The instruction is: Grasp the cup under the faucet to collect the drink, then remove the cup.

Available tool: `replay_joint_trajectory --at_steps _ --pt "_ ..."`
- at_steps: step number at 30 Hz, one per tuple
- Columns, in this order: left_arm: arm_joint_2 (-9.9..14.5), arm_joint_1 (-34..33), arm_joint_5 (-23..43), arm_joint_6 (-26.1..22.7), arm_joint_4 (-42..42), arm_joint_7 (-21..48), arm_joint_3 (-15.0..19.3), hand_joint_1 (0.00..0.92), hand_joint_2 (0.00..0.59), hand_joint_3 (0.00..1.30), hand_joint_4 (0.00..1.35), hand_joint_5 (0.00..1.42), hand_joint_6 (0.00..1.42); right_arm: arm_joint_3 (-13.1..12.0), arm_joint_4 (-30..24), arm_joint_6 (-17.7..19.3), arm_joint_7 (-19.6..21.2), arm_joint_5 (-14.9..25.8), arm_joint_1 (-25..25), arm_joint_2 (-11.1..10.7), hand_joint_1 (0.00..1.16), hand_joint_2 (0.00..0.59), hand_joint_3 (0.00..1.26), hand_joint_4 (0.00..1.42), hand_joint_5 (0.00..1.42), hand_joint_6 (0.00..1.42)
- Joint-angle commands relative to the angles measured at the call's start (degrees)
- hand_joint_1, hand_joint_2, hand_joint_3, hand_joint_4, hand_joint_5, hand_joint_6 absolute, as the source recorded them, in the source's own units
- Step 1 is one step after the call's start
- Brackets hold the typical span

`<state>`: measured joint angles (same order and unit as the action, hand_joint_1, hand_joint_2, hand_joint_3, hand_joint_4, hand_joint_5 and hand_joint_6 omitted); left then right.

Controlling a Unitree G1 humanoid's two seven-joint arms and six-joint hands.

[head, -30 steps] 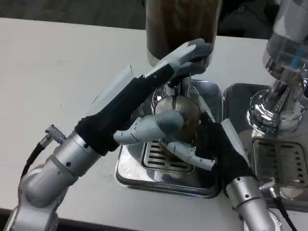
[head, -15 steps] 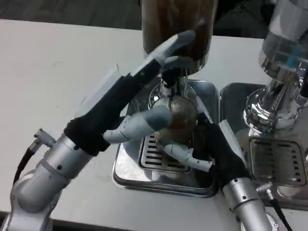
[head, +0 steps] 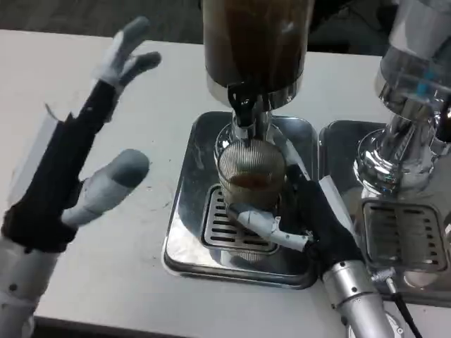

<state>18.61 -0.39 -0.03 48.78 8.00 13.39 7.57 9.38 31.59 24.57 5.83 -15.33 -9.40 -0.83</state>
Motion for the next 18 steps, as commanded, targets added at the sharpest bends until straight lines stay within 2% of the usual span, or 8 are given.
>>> replay_joint_trajectory --at_steps 1,8,10,18 --pt "0.10 3.77 -2.30 1.14 1.20 -2.46 2.57 0.000 0.126 0.00 0.00 0.11 0.01 -0.33 0.52 0.56 0.32 0.68 -0.03 -0.04 0.78 0.184 0.00 0.00 0.00 0.00" --pt "0.95 7.13 -8.06 1.82 7.30 -5.28 3.33 0.000 0.128 0.00 0.00 0.10 0.02 -0.20 0.64 0.73 -0.11 0.72 -0.12 -0.21 0.79 0.185 0.00 0.00 0.00 0.00" --pt "2.05 8.04 -14.33 3.48 8.86 -8.17 3.81 0.000 0.129 0.00 0.00 0.09 0.01 0.16 0.88 0.87 0.02 0.35 -0.19 -0.08 0.79 0.185 0.00 0.00 0.00 0.00" --pt "3.11 8.42 -21.79 3.46 16.79 -15.29 2.29 0.000 0.128 0.00 0.00 0.00 0.00 0.38 1.93 0.94 0.62 0.32 -0.76 0.55 0.79 0.185 0.00 0.00 0.00 0.00"
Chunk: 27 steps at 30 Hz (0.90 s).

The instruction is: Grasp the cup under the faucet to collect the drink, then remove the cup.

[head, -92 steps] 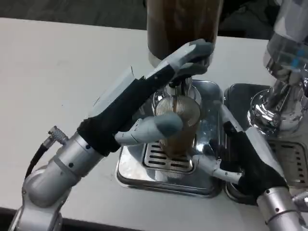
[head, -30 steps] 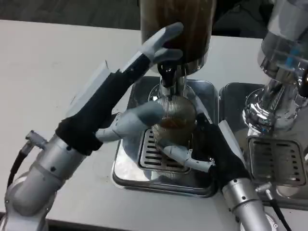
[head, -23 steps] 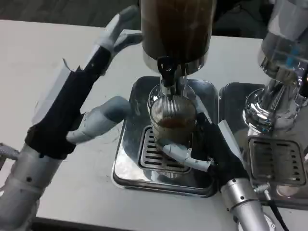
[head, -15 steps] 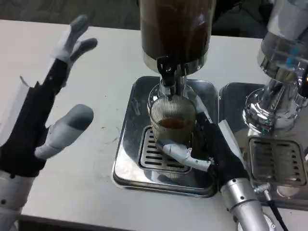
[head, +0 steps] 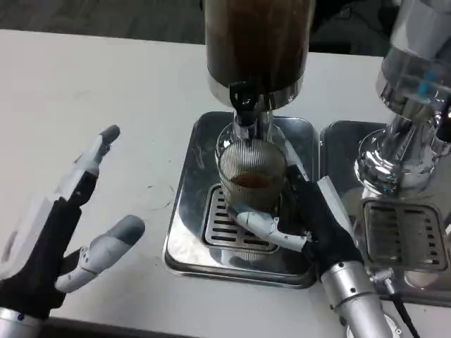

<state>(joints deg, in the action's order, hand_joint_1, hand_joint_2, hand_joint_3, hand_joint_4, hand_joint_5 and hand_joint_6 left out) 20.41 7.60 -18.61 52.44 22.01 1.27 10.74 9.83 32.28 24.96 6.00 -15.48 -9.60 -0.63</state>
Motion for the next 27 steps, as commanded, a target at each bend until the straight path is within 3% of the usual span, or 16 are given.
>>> replay_joint_trajectory --at_steps 1,9,26,27 --pt "1.48 0.06 -4.26 -0.26 4.50 -3.97 -1.56 0.000 0.128 0.00 0.00 0.00 0.00 -0.09 1.34 0.58 0.49 0.47 -0.63 0.32 0.79 0.185 0.00 0.00 0.00 0.00" --pt "3.08 -1.59 -5.99 0.44 13.07 -7.96 -5.73 0.000 0.129 0.00 0.00 0.00 0.00 0.20 3.29 0.09 -0.40 1.06 -2.02 0.98 0.79 0.185 0.00 0.00 0.00 0.00" --pt "4.15 -1.14 -3.94 0.71 15.53 -10.12 -7.64 0.000 0.140 0.00 0.00 0.02 0.00 0.61 7.74 -0.42 -0.29 1.49 -5.11 1.97 0.77 0.186 0.00 0.00 0.00 0.00" --pt "4.17 -1.04 -3.78 0.68 15.46 -10.09 -7.65 0.000 0.140 0.00 0.00 0.02 0.00 0.67 7.83 -0.45 0.03 1.30 -5.17 2.09 0.81 0.187 0.00 0.00 0.00 0.01"
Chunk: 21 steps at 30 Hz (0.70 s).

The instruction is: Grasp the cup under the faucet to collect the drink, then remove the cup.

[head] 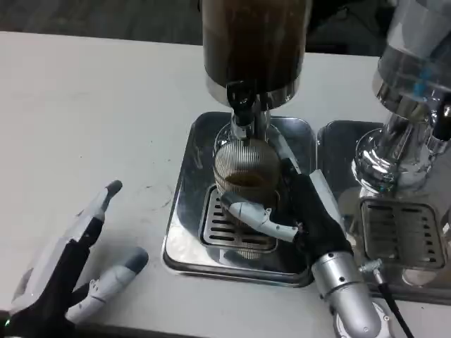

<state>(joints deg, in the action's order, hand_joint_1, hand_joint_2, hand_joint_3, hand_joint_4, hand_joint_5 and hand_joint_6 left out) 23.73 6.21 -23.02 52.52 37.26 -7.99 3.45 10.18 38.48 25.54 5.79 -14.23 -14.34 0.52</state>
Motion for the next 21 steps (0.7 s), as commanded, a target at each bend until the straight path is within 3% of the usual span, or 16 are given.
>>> replay_joint_trajectory --at_steps 1,4,11,21 --pt "0.84 0.43 0.79 0.57 0.19 -0.79 -0.35 0.000 0.140 0.00 0.00 0.02 0.00 0.40 1.69 -1.07 0.53 -0.16 -0.47 1.05 0.85 0.185 0.00 0.00 0.00 0.04" --pt "0.66 0.61 1.67 0.49 0.28 -0.49 -0.22 0.000 0.140 0.00 0.00 0.02 0.00 0.58 1.68 -1.26 1.71 -0.73 -0.41 1.43 0.88 0.183 0.00 0.02 0.00 0.06" --pt "0.27 1.04 3.76 0.06 -0.04 -0.27 0.02 0.000 0.140 0.00 0.00 0.02 0.00 2.87 1.39 -1.29 4.74 -4.71 -0.14 1.22 0.96 0.184 0.01 0.20 0.19 0.27" --pt "0.04 2.19 4.52 -0.35 -1.30 -0.52 0.16 0.000 0.141 0.01 0.00 0.03 0.00 2.00 4.57 -1.44 6.24 -3.30 -1.95 2.61 0.98 0.189 0.14 0.28 0.27 0.34"
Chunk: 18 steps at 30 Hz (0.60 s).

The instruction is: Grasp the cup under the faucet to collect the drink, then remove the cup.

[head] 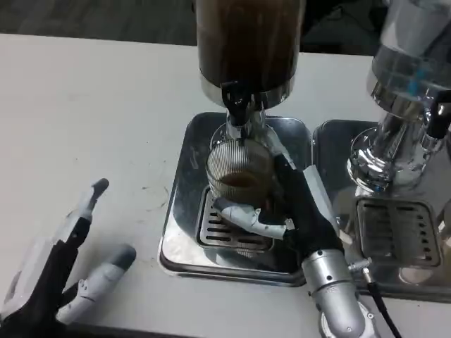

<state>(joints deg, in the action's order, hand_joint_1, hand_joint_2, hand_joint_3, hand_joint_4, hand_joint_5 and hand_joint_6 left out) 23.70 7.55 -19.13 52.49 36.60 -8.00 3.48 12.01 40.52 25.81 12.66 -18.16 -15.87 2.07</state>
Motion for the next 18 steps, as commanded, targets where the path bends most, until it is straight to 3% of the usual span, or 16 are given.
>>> replay_joint_trajectory --at_steps 1,11,18 --pt "0.10 0.92 0.71 -0.34 -0.69 -0.50 0.12 0.000 0.141 0.02 0.00 0.03 0.00 0.17 2.85 -1.71 -0.47 0.62 -0.59 1.09 0.98 0.189 0.15 0.28 0.27 0.35" --pt "0.11 2.20 1.39 -0.73 -1.86 -0.51 0.48 0.000 0.142 0.04 0.00 0.04 0.00 -0.05 6.38 -1.12 0.04 1.87 -1.93 2.07 1.01 0.202 0.27 0.37 0.36 0.41" --pt "0.14 3.08 1.79 -1.18 -2.75 -0.16 0.68 0.000 0.141 0.04 0.00 0.04 0.00 -0.74 7.55 -0.20 1.13 2.59 -2.19 2.95 1.05 0.208 0.38 0.47 0.46 0.55"
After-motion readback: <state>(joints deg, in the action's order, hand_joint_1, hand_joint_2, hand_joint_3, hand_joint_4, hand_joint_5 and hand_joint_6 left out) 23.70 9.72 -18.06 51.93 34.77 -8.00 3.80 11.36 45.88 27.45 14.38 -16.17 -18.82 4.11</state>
